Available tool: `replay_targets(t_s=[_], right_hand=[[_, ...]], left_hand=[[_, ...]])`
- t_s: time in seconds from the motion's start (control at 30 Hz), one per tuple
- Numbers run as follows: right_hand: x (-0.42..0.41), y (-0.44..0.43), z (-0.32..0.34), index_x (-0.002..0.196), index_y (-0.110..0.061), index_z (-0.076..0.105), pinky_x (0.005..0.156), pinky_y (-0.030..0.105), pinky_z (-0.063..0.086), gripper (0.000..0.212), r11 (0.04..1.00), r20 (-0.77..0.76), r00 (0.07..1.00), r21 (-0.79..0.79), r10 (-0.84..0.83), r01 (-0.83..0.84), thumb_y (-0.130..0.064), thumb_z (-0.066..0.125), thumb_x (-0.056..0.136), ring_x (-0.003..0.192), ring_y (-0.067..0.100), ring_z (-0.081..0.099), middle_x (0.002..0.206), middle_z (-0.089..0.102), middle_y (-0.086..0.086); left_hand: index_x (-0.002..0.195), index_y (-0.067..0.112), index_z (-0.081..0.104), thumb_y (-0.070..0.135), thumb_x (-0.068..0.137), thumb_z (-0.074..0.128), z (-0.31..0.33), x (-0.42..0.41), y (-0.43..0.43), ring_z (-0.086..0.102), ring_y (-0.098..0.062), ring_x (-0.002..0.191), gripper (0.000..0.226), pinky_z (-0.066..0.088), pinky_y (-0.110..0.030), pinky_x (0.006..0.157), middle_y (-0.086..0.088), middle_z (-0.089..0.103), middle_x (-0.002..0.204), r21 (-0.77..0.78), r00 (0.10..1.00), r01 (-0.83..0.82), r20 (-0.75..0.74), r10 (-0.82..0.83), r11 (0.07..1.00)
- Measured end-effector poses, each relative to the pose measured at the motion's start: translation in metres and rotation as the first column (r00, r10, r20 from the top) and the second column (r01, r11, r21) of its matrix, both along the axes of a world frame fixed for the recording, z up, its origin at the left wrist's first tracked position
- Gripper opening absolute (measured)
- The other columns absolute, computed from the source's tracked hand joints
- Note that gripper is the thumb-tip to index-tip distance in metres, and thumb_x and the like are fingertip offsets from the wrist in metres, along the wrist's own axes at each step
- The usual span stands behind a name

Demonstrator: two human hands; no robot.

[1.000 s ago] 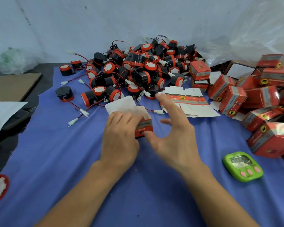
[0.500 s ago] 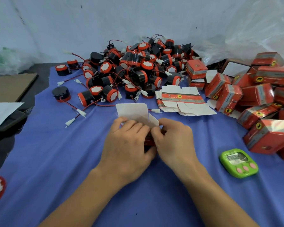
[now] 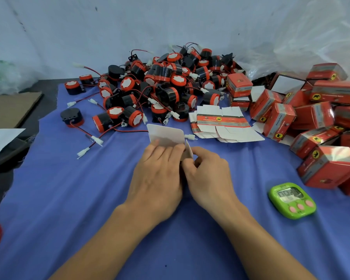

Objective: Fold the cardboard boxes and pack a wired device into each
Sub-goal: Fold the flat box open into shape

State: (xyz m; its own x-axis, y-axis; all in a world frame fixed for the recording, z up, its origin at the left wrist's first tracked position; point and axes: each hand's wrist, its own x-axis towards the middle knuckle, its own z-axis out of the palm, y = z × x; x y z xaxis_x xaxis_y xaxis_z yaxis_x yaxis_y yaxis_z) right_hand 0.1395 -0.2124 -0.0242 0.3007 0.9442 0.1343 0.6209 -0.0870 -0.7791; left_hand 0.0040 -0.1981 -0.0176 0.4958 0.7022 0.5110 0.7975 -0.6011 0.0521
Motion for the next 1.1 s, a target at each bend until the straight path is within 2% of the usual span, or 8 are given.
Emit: replay_targets(t_s=[0.17,0.27,0.37,0.47,0.57,0.73,0.93,1.1], right_hand=[[-0.003,-0.001,0.001,0.085,-0.040,0.063,0.051,0.022,0.030,0.017,1.000,0.018,1.000,0.009,0.012,-0.012,-0.029,0.051,0.091,0.065,0.014,0.052,0.059,0.056,-0.007],[-0.003,0.000,0.002,0.071,-0.043,0.054,0.051,0.016,0.036,0.024,0.999,0.025,0.999,0.023,0.024,-0.024,-0.027,0.050,0.089,0.070,0.002,0.054,0.066,0.060,-0.025],[-0.002,0.000,0.002,0.075,-0.044,0.059,0.049,0.017,0.035,0.022,0.999,0.021,0.999,0.019,0.039,-0.039,-0.029,0.051,0.089,0.071,0.001,0.055,0.069,0.060,-0.029],[-0.001,0.001,0.000,0.096,-0.043,0.070,0.049,0.017,0.032,0.022,0.998,0.009,0.998,0.019,0.058,-0.058,-0.031,0.052,0.090,0.068,0.006,0.057,0.066,0.063,-0.019],[-0.001,0.000,-0.001,0.104,-0.040,0.072,0.050,0.016,0.033,0.024,0.998,-0.002,0.998,0.030,0.062,-0.062,-0.032,0.054,0.090,0.067,0.007,0.057,0.062,0.063,-0.011],[-0.001,-0.002,0.001,0.085,-0.043,0.067,0.055,0.011,0.038,0.017,0.993,-0.005,0.994,0.054,0.105,-0.104,-0.032,0.053,0.088,0.068,0.000,0.055,0.062,0.060,-0.024],[-0.003,-0.002,0.002,0.063,-0.050,0.055,0.050,0.016,0.036,0.030,0.989,-0.012,0.992,0.082,0.125,-0.124,-0.032,0.049,0.087,0.058,0.007,0.050,0.053,0.056,-0.014],[-0.001,-0.001,0.004,0.062,-0.054,0.055,0.049,0.020,0.035,0.037,0.990,0.019,0.993,0.081,0.116,-0.117,-0.037,0.047,0.094,0.058,0.009,0.057,0.059,0.063,-0.014]], left_hand=[[0.097,0.014,0.064,0.031,0.084,0.041,0.005,0.007,-0.004,0.056,-0.027,0.076,0.031,0.040,-0.041,0.084,-0.002,0.059,0.085,0.016,0.984,-0.057,-0.167,0.059,0.998],[0.088,0.019,0.063,0.036,0.083,0.042,0.005,0.007,-0.002,0.057,-0.025,0.071,0.027,0.037,-0.039,0.074,0.001,0.061,0.079,-0.003,0.978,-0.094,-0.188,0.092,0.996],[0.085,0.023,0.065,0.037,0.083,0.039,0.007,0.004,0.000,0.058,-0.021,0.065,0.029,0.039,-0.038,0.072,0.006,0.064,0.075,-0.056,0.987,-0.071,-0.150,0.062,0.996],[0.081,0.024,0.061,0.036,0.080,0.040,0.012,0.001,0.002,0.046,-0.017,0.058,0.025,0.041,-0.034,0.072,0.009,0.065,0.069,-0.102,0.998,-0.060,-0.030,0.057,0.993],[0.085,0.021,0.062,0.032,0.077,0.035,0.014,0.003,-0.002,0.047,-0.018,0.055,0.030,0.041,-0.037,0.066,0.007,0.062,0.070,-0.065,0.991,-0.057,-0.121,0.049,0.996],[0.081,0.020,0.062,0.033,0.079,0.032,0.015,0.006,-0.002,0.058,-0.022,0.066,0.032,0.031,-0.036,0.071,0.005,0.064,0.073,-0.098,0.990,-0.097,-0.117,0.085,0.990],[0.074,0.025,0.066,0.038,0.083,0.038,0.015,0.002,0.002,0.058,-0.019,0.068,0.032,0.031,-0.033,0.076,0.008,0.067,0.071,-0.136,0.998,-0.054,-0.022,0.052,0.989],[0.061,0.023,0.066,0.019,0.087,0.054,0.022,-0.004,0.000,0.054,-0.019,0.052,0.029,0.027,-0.023,0.054,0.006,0.061,0.055,-0.052,0.995,-0.094,-0.023,0.093,0.994]])
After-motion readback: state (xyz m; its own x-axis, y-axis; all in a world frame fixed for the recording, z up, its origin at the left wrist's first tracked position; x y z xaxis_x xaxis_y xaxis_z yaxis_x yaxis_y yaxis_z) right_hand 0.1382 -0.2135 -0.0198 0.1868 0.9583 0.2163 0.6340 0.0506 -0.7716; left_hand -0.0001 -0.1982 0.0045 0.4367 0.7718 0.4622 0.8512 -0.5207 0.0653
